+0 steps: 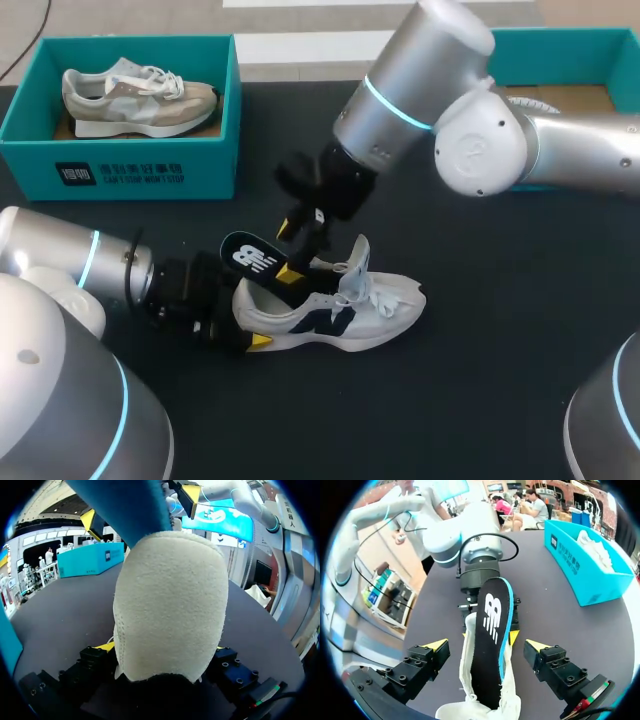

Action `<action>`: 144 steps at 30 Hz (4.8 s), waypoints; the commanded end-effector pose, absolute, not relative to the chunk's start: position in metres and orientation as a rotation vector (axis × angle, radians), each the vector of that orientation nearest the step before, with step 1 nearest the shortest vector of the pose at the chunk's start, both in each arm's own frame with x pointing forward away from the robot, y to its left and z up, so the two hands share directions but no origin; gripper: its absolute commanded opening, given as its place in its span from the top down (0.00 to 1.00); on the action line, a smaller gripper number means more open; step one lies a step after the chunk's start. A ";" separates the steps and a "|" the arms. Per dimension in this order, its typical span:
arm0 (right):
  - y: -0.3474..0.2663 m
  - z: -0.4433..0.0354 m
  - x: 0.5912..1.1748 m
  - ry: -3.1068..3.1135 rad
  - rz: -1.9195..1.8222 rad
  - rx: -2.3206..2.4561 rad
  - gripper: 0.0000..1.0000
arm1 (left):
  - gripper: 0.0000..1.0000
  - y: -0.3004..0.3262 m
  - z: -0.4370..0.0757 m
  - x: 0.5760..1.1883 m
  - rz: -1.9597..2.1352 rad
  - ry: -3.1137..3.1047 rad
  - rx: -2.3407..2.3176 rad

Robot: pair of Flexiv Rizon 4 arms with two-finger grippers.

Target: Take the shoe out of the shoebox, open the shoe tongue, remove and reinsert the insole, then place the shoe into the shoebox

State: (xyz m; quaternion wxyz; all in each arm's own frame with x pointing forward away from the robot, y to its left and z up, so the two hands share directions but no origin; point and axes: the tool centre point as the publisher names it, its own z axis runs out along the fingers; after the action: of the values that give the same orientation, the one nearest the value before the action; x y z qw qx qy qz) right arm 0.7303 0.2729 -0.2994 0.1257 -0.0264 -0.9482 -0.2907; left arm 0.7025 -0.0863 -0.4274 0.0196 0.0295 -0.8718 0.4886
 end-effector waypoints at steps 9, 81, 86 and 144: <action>0.278 -0.306 0.725 -2.581 -0.816 -0.089 0.00 | 1.00 -0.087 -0.433 0.704 1.513 -2.709 0.093; 0.315 -0.251 0.765 -2.562 -1.149 -0.207 1.00 | 1.00 -0.087 -0.433 0.704 1.513 -2.709 0.093; 0.318 -0.235 0.773 -2.502 -1.411 -0.480 1.00 | 1.00 -0.087 -0.433 0.704 1.513 -2.709 0.093; 0.264 -0.039 0.752 -1.899 -1.689 -0.606 1.00 | 1.00 -0.087 -0.433 0.704 1.513 -2.709 0.093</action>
State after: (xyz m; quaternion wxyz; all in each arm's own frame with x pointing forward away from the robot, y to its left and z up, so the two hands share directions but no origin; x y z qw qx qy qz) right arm 0.7600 0.2770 -0.0438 0.2566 -0.2188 -0.6971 -0.6327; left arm 0.7027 -0.0863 -0.4274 0.0196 0.0296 -0.8718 0.4886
